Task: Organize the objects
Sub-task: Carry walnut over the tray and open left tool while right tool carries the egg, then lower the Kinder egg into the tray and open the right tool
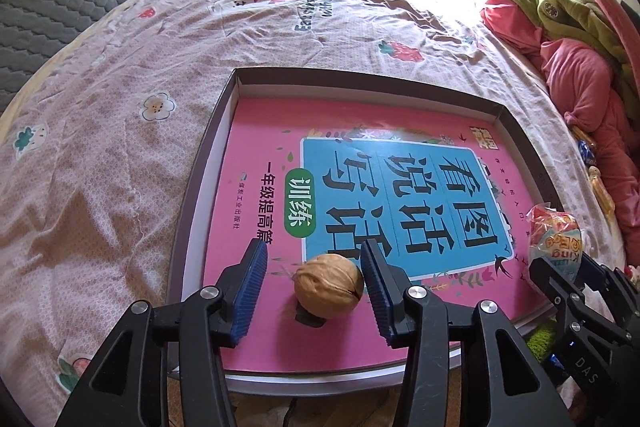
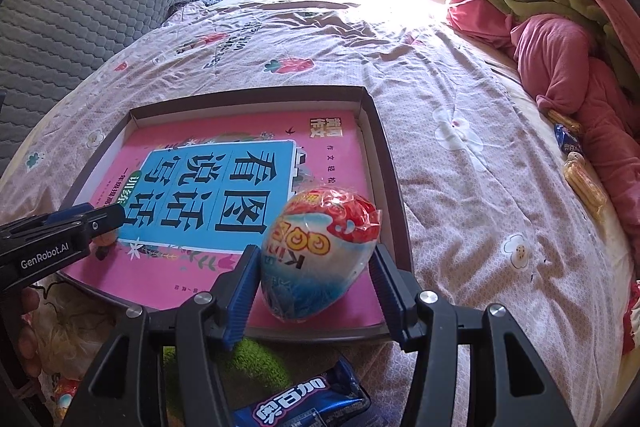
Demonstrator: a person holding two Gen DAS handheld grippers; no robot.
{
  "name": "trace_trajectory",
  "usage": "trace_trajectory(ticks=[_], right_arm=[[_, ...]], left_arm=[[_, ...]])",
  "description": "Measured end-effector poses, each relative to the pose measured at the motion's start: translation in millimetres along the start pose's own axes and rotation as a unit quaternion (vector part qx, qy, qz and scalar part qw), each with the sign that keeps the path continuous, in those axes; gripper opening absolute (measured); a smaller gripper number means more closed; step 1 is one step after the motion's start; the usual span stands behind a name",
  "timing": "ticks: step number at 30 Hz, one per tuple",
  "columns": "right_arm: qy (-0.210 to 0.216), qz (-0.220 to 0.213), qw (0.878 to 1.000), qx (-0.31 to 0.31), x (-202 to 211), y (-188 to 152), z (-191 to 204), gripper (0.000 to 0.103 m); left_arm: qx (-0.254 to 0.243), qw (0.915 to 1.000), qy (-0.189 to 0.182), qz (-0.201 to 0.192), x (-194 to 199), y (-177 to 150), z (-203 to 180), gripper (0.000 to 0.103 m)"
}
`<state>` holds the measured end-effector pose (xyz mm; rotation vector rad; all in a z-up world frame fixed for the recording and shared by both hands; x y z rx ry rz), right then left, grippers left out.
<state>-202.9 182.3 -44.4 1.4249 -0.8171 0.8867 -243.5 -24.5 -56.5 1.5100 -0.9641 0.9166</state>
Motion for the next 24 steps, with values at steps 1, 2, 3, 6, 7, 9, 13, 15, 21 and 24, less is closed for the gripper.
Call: trace_trajectory(ticks=[1,2,3,6,7,9,13,15,21,24], right_arm=[[-0.001,0.000,1.000,0.000,0.3,0.0,0.2,0.055],[-0.001,0.001,1.000,0.000,0.7,-0.3,0.3,0.055],[-0.001,0.001,1.000,0.001,1.0,-0.3,0.4,0.055],[-0.001,-0.004,1.000,0.002,4.6,-0.6,1.3,0.055],[0.000,-0.006,1.000,0.002,6.2,-0.4,1.6,0.055],[0.001,-0.010,1.000,0.004,9.7,-0.2,2.7,0.057],[0.002,-0.018,1.000,0.005,16.9,0.0,3.9,0.060],[0.005,-0.021,1.000,0.005,21.4,-0.5,3.6,0.060],[0.008,-0.039,0.999,0.007,39.8,-1.1,4.4,0.061],[0.008,-0.052,0.999,0.007,51.8,-1.4,4.4,0.064]], left_arm=[[0.000,1.0000,0.000,0.001,0.5,-0.4,0.0,0.051],[0.000,1.0000,0.000,0.001,1.1,-0.6,0.1,0.052],[0.000,1.0000,-0.001,0.002,1.9,-1.0,0.1,0.053],[0.000,1.0000,-0.005,0.001,5.9,-2.3,0.1,0.056],[0.000,1.0000,-0.007,-0.001,8.0,-2.8,-0.3,0.059],[0.000,1.0000,-0.006,-0.006,12.4,-3.5,-0.5,0.060],[0.004,0.9998,-0.008,-0.016,23.6,-3.6,-0.3,0.065],[0.004,0.9997,-0.011,-0.023,31.2,-3.9,-0.1,0.067],[0.003,0.9988,-0.008,-0.048,56.1,-8.9,-2.4,0.071],[-0.001,0.9981,-0.008,-0.061,70.1,-13.3,-4.7,0.073]])
Point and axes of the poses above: each gripper's, at about its wrist camera, not at the fingertips, and x roughly against the way its jaws point, z to its left, y to its top, the point moved 3 cm from there along -x, roughly the way its jaws point, and after that the axes turned 10 degrees about z, right-handed, at the moved point
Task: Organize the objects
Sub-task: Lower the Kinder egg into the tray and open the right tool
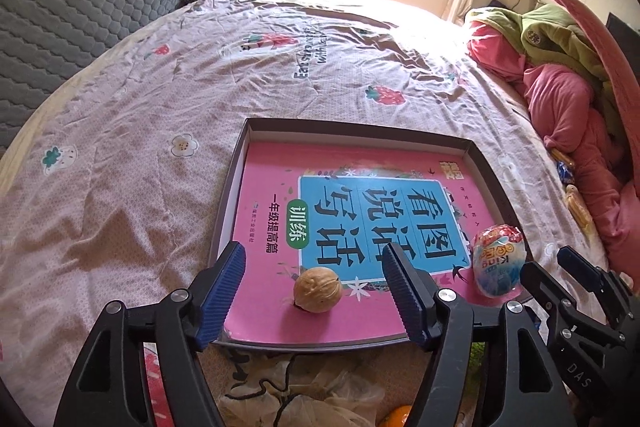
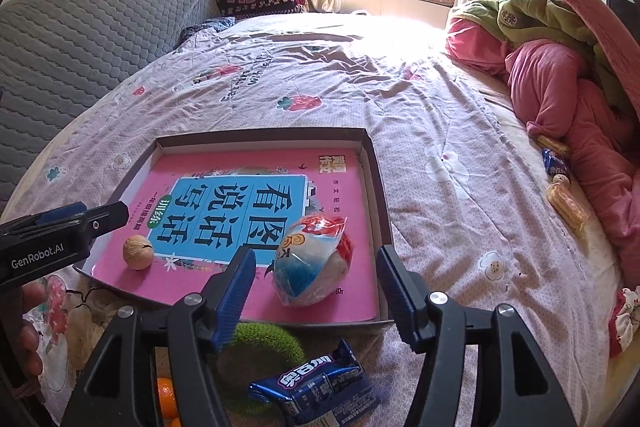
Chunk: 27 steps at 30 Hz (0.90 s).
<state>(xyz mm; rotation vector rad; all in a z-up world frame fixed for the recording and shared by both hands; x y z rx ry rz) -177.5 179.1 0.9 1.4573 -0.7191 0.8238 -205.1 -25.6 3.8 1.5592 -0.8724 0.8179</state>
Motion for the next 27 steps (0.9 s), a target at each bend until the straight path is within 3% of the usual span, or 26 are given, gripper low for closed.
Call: trace_trajectory(ticks=[14,27], right_arm=[[0.009,-0.047,0.999,0.013,56.7,-12.0,4.1,0.070],[0.023,-0.068,0.997,0.034,89.7,-38.1,20.5,0.071]], left_arm=[[-0.013,0.9988,-0.021,-0.043,61.2,-30.8,-11.2,0.078],[-0.024,0.9984,-0.020,-0.047,89.4,-62.5,-14.7,0.078]])
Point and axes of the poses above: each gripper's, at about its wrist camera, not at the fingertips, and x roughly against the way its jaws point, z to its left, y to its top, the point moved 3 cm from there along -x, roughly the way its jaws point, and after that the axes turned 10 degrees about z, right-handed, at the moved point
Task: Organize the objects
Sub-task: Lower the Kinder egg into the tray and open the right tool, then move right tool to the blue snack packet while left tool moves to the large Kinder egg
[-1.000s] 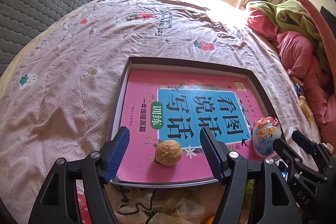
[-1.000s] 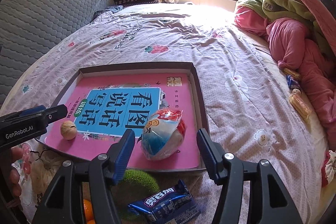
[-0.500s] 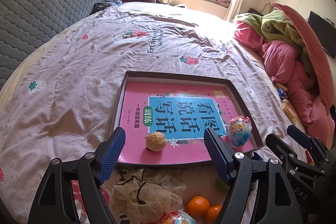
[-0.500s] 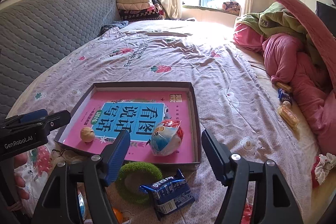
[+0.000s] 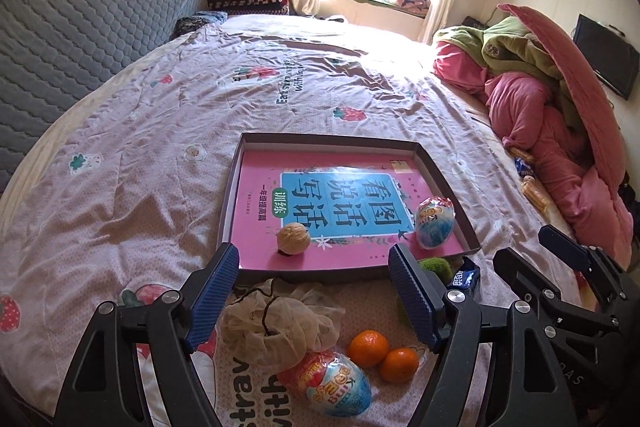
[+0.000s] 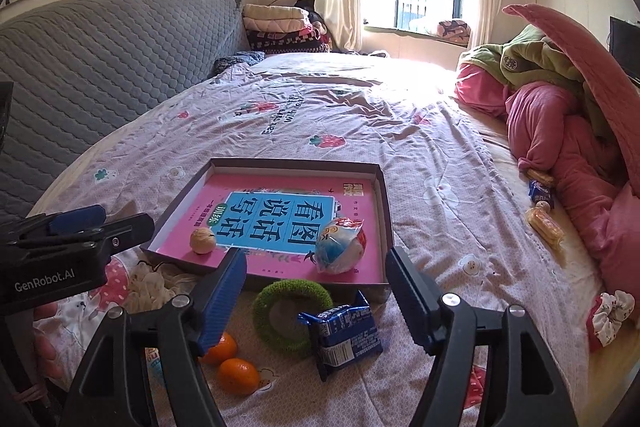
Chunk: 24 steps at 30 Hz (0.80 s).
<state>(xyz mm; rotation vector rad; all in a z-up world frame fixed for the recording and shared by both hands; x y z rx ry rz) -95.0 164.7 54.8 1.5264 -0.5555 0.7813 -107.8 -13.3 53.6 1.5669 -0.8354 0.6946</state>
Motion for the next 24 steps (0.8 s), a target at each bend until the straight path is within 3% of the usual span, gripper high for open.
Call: trace_trajectory(ticks=[24], right_arm=[[0.020,-0.002,0.999,0.025,26.8,-33.9,18.9,0.072]], left_arm=[[-0.003,0.9994,0.025,0.024,7.6,-44.0,13.7,0.078]])
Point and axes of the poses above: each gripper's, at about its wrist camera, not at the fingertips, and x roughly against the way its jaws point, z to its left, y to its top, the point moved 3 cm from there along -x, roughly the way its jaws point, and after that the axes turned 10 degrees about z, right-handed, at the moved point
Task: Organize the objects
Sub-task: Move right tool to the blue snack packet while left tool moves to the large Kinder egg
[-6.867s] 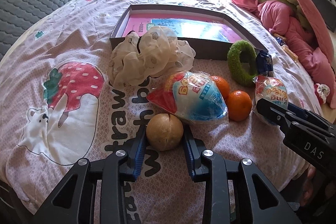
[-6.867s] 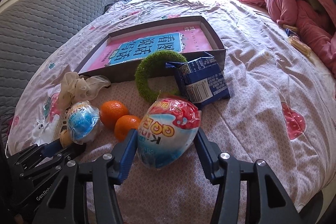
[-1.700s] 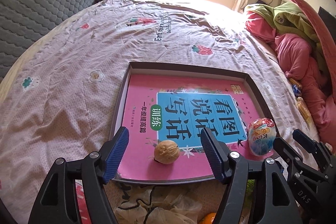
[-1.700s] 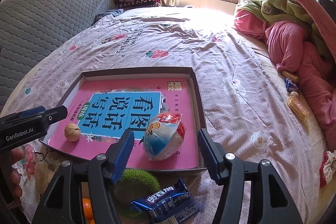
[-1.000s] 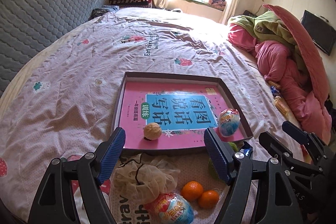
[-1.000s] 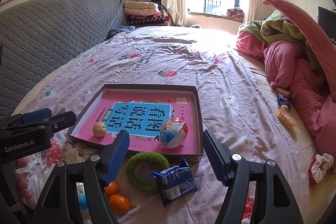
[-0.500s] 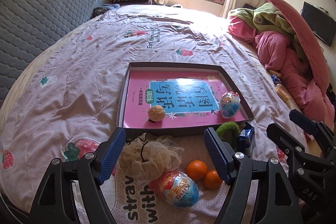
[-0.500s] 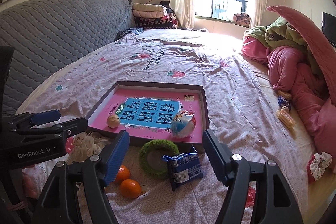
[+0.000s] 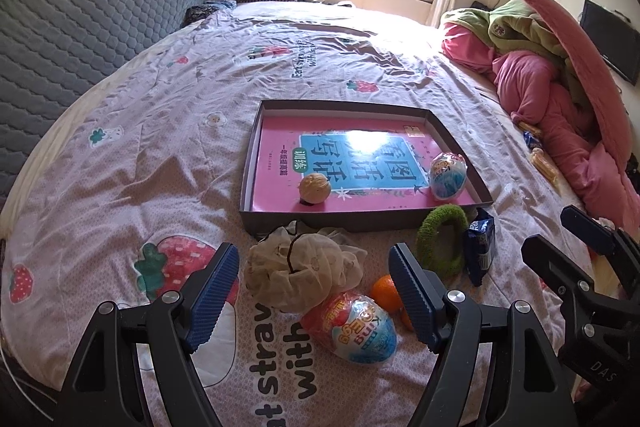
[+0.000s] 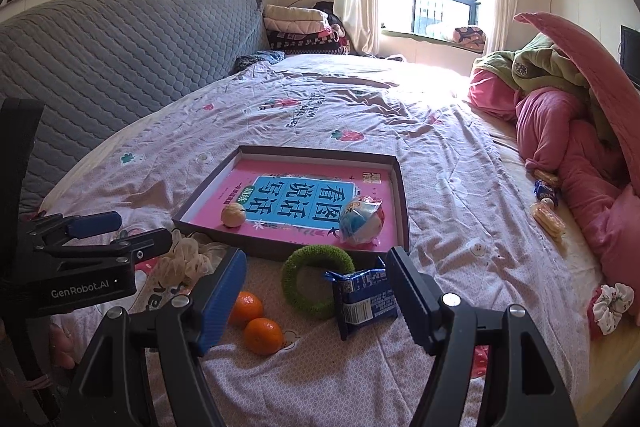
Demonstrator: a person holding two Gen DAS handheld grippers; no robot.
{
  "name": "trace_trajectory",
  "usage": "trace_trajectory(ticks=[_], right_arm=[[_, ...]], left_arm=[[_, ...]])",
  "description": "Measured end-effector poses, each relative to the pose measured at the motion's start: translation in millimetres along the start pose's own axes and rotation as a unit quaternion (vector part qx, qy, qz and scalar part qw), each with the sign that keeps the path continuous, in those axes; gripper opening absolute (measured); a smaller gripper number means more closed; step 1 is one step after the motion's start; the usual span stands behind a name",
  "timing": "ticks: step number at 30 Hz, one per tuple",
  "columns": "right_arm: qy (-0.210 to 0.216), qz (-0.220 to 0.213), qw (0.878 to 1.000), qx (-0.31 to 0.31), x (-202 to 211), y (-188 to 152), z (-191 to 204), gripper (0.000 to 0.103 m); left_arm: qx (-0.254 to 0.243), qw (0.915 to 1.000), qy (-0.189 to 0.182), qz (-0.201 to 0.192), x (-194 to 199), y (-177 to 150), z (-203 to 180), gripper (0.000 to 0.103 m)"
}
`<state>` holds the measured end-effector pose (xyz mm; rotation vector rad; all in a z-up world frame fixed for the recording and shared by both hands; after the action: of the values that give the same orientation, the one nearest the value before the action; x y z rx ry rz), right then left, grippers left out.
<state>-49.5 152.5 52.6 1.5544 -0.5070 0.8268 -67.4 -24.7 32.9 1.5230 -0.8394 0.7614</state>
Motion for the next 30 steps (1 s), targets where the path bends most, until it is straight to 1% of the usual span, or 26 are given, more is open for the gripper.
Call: trace_trajectory(ticks=[5,16,30], right_arm=[[0.002,0.010,1.000,0.011,-4.8,-10.5,5.2,0.072],[0.006,0.033,0.999,0.031,-18.1,-30.3,17.8,0.072],[0.007,0.058,0.997,0.051,-31.9,-51.5,28.0,0.072]], left_arm=[[0.009,0.9999,-0.001,0.012,-5.1,-7.5,7.7,0.078],[0.006,0.9997,0.006,0.022,-9.8,-18.4,12.6,0.078],[0.001,0.9987,0.006,0.050,-25.0,-36.0,14.7,0.078]])
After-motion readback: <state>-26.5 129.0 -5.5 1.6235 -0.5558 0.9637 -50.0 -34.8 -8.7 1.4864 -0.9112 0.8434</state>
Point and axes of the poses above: each gripper's, at about its wrist camera, not at the fingertips, and x roughly against the way its jaws point, z to its left, y to its top, the point moved 3 cm from there along -x, roughly the way its jaws point, and after that the axes turned 10 degrees about z, right-handed, at the moved point
